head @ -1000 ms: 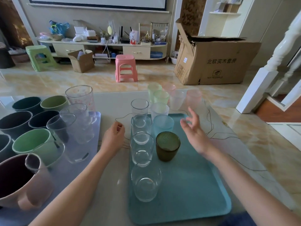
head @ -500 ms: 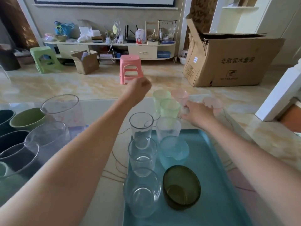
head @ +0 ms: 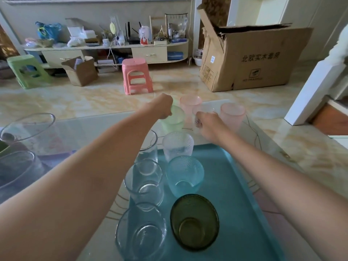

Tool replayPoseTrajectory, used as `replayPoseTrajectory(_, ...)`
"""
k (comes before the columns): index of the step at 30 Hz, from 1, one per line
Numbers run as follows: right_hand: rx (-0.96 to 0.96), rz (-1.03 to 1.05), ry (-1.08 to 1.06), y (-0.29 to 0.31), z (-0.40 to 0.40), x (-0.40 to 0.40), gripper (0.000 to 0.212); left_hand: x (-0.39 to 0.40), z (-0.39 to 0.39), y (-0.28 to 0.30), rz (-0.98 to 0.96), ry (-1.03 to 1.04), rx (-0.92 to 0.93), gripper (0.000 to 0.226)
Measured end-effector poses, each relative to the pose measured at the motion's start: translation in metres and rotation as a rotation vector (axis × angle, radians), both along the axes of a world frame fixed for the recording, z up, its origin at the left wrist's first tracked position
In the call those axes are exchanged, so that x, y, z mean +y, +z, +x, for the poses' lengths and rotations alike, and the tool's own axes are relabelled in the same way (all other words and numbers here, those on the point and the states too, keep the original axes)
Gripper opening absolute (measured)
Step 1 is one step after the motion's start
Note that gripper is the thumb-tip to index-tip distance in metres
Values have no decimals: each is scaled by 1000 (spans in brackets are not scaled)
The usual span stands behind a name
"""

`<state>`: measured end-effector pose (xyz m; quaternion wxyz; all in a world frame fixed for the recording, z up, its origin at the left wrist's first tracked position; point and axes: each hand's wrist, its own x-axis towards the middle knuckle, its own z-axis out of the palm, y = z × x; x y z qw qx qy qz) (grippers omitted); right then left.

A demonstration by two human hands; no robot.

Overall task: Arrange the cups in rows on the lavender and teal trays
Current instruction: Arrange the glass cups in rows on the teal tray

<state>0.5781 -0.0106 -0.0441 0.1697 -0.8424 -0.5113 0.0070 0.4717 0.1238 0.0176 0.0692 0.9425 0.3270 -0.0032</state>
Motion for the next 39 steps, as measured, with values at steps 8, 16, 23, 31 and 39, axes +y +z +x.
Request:
replayPoseTrajectory(8, 168, 307, -71, 36, -35, -64, 17, -35, -80, 39, -23, 111, -479, 14)
replayPoseTrajectory(16, 193, 582, -93, 62, -127, -208, 9, -121, -205, 88, 91, 125, -716, 19)
replayPoseTrajectory(23, 347, 653, -125, 37, -193, -286, 18, -156, -281, 55, 82, 230, -556, 22)
replayPoseTrajectory(31, 272, 474, 41, 21, -233, -285, 19, -163, -310, 14, -58, 271, -273, 16)
replayPoseTrajectory(39, 136, 258, 192, 12, -247, -286, 3, -183, -311, -13, -86, 251, -44, 12)
